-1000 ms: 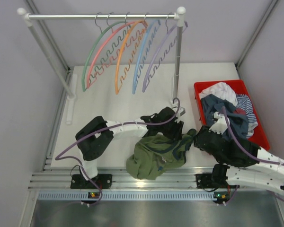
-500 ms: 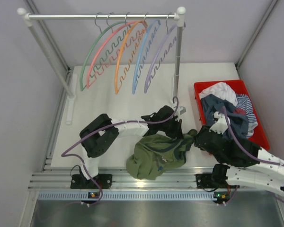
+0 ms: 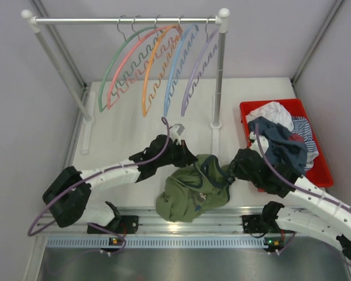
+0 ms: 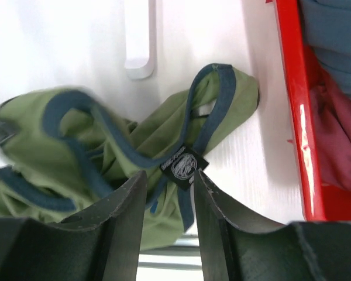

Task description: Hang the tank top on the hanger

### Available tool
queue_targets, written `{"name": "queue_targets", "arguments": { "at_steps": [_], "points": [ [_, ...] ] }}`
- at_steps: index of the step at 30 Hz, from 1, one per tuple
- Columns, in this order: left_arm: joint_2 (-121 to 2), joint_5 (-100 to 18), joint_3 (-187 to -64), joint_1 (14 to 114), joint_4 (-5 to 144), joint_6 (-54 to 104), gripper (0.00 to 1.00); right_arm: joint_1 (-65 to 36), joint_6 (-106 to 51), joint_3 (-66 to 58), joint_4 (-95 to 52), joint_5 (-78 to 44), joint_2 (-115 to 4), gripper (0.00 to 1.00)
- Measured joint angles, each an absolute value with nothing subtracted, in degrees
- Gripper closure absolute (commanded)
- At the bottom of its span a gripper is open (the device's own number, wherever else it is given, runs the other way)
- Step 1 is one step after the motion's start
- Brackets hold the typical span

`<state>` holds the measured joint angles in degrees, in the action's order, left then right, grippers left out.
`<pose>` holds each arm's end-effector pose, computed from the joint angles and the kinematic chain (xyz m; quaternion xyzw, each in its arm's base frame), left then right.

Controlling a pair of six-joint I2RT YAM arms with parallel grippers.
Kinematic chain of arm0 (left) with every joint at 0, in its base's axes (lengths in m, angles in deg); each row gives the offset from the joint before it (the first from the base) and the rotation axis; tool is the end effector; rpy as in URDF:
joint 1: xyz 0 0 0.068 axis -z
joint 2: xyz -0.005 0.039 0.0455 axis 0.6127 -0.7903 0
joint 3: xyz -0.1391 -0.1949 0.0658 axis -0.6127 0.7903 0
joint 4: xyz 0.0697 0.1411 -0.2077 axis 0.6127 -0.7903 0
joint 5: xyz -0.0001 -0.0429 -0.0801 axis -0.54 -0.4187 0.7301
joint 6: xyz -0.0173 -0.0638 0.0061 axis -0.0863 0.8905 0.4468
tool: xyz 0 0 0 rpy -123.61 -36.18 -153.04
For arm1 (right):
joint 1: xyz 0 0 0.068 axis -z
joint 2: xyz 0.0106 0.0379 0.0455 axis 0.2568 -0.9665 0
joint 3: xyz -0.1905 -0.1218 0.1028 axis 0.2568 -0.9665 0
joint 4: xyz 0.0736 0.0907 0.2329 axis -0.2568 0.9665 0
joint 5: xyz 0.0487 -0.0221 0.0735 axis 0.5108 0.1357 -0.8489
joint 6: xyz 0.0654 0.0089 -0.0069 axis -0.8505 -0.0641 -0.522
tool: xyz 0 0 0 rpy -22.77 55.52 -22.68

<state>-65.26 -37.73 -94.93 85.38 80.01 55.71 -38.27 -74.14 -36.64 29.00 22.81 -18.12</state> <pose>0.2089 -0.2441 0.1815 0.0911 0.8461 -0.4264 0.3067 0.1213 0.1157 0.2421 0.0938 0.9085 0.0980 0.3953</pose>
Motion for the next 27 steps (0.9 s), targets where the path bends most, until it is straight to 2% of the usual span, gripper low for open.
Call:
{"name": "queue_targets", "arguments": {
  "at_steps": [5, 9, 15, 27],
  "points": [
    [-56.1, -43.4, -90.1, 85.6, 79.5, 57.3, 1.00, -25.5, -67.5, -40.3, 18.9, 12.2, -24.5, 0.64],
    [-53.2, -46.1, -89.1, 85.5, 77.1, 57.5, 1.00, -20.4, -63.8, -40.5, 13.3, 7.8, -31.7, 0.55],
    [-52.1, -48.2, -89.1, 85.5, 74.2, 57.2, 1.00, -19.4, -60.9, -40.4, 10.8, 7.3, -37.1, 0.52],
    [-48.9, -50.4, -89.1, 85.5, 71.7, 57.0, 1.00, -19.1, -60.0, -40.4, 11.7, 11.5, -38.5, 0.46]
  ]
}}
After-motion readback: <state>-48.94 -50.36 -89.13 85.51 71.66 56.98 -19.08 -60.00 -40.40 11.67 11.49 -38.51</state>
